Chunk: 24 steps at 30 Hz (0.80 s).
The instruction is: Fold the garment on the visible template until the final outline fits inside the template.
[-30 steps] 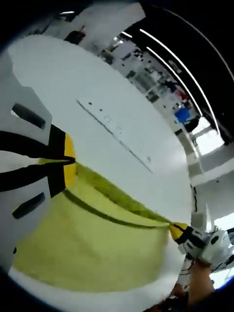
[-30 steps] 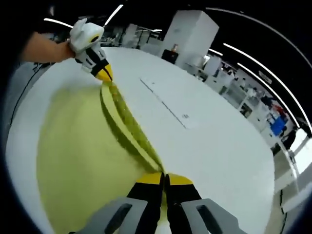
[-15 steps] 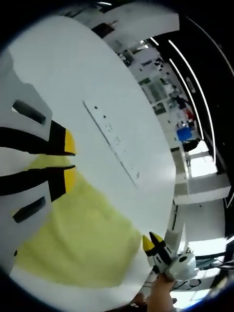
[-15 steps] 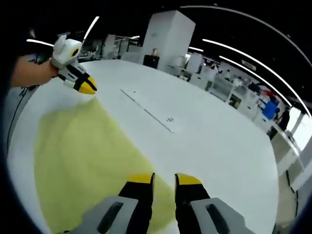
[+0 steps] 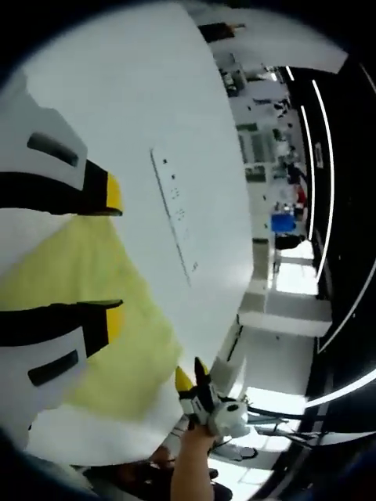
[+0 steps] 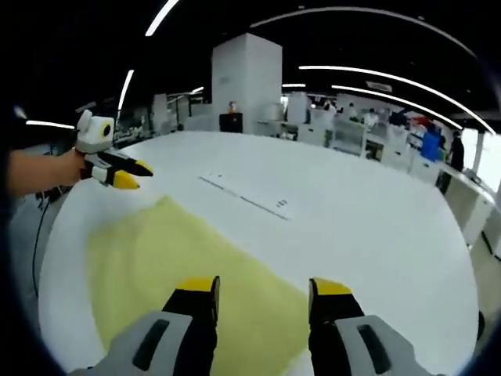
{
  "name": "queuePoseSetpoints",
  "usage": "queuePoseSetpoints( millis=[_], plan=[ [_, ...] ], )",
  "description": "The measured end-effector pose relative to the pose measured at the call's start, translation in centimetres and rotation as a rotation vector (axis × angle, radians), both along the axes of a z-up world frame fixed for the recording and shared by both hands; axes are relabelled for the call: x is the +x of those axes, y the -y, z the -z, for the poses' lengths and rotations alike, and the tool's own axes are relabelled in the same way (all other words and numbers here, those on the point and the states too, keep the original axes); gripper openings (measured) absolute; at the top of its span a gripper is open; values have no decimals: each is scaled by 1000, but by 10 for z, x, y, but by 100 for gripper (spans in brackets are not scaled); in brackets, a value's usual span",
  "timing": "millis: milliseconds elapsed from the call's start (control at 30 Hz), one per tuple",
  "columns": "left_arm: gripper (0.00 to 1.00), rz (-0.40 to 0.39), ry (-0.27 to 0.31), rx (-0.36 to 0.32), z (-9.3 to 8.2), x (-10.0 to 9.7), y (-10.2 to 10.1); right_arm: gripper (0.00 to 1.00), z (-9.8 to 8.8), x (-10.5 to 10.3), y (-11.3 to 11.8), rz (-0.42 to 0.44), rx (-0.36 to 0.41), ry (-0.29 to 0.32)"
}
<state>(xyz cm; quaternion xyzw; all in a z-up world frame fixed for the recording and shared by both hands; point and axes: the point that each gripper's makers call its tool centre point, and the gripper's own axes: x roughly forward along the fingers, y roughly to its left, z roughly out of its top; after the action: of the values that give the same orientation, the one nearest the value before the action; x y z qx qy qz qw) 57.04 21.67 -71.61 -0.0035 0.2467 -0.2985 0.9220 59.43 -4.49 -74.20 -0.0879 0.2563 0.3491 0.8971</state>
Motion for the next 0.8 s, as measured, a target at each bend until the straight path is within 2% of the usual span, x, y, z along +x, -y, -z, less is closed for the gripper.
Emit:
queuePoseSetpoints(
  millis=[100, 400, 800],
  plan=[
    [51, -7, -6, -14, -2, -9, -3, 50, -3, -8, 4, 14, 21, -6],
    [65, -20, -26, -63, -16, -34, -8, 62, -18, -27, 16, 56, 64, -23],
    [70, -5, -62, -95, -23, -71, -4, 71, -27, -60, 30, 95, 95, -64]
  ],
)
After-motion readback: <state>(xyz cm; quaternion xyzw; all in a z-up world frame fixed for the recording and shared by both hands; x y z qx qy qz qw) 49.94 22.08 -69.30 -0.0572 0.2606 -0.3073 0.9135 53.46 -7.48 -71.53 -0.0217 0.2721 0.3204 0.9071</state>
